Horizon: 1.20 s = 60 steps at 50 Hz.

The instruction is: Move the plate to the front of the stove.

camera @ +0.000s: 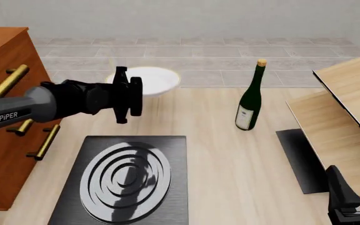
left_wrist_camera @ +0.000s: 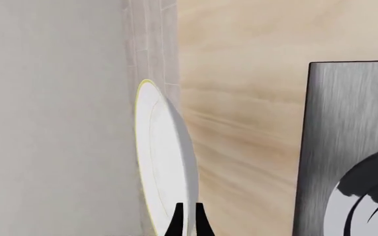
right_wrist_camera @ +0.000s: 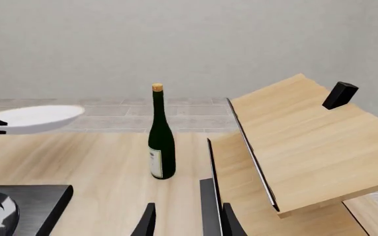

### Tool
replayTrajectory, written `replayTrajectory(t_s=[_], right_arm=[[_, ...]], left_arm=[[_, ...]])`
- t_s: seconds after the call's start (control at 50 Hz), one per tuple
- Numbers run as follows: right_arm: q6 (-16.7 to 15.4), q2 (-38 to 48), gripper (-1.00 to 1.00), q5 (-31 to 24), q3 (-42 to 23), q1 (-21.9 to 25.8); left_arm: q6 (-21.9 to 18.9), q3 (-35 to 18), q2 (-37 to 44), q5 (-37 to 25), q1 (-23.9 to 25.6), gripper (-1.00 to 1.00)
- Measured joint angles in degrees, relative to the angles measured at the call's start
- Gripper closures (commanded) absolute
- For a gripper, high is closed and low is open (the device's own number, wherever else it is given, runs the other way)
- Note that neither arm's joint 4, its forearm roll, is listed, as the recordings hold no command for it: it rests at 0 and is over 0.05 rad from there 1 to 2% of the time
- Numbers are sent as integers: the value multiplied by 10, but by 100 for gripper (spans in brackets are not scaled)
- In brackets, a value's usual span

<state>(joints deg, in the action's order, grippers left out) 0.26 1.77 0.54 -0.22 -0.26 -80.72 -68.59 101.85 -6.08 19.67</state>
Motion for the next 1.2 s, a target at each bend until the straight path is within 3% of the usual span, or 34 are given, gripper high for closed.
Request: replayTrajectory(t_s=[1.2], right_arm=[[0,0,-100,0,0,0]], left_arm=[[-2,-1,82,48,-19,100]])
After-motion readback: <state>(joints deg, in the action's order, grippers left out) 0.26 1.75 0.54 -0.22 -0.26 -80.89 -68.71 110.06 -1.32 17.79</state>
